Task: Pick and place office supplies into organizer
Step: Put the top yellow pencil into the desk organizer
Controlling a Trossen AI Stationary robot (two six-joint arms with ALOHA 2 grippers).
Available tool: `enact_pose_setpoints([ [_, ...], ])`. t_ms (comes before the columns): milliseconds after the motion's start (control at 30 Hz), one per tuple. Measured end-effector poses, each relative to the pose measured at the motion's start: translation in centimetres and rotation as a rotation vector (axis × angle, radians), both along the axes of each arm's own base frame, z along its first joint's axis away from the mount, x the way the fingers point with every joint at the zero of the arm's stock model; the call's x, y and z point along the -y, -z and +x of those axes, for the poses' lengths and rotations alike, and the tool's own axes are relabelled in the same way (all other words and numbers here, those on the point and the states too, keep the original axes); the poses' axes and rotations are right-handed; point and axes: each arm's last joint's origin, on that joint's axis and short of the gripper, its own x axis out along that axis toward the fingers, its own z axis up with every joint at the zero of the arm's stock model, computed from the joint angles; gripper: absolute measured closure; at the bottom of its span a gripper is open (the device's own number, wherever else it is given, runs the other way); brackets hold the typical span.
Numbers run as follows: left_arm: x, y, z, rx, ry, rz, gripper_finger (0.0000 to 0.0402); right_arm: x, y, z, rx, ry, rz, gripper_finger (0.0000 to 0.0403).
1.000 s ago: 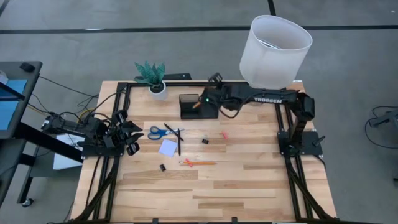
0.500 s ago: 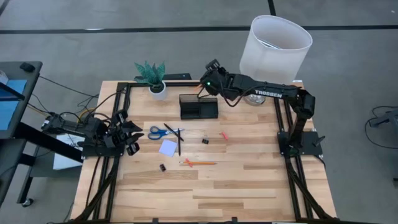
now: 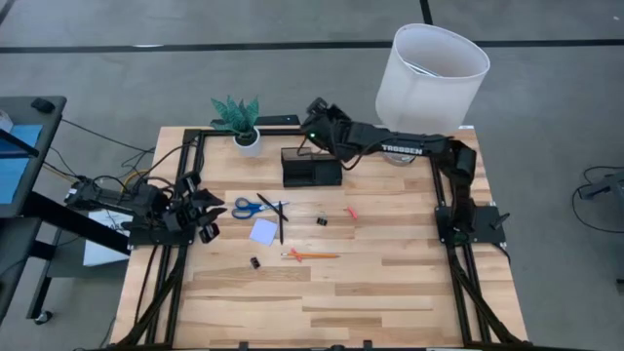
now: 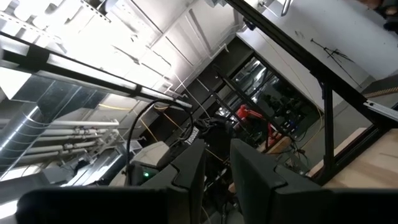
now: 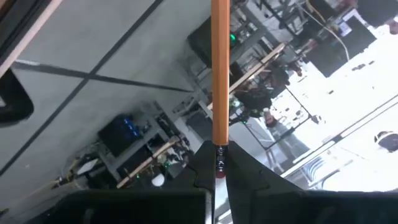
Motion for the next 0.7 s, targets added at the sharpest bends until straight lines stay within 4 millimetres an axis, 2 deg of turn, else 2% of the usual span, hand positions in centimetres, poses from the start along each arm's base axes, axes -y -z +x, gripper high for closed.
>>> enact_pose_setpoints([
  [133, 0.0, 0.1, 0.1, -0.011, -0.01, -0.001, 0.0331, -0.2, 1.5, 1.2, -0.045, -0.022, 0.01, 0.0395],
  [300, 0.0, 0.1, 0.1, -0.012, -0.009, 0.0, 0.0331, -0.7, 1.8, 2.0, -0.052, -0.037, 0.007, 0.0395],
  [700, 0.0, 0.1, 0.1, -0.011, -0.011, -0.001, 0.0331, -1.4, 0.6, 2.2, -0.022, -0.03, -0.025, 0.0395],
])
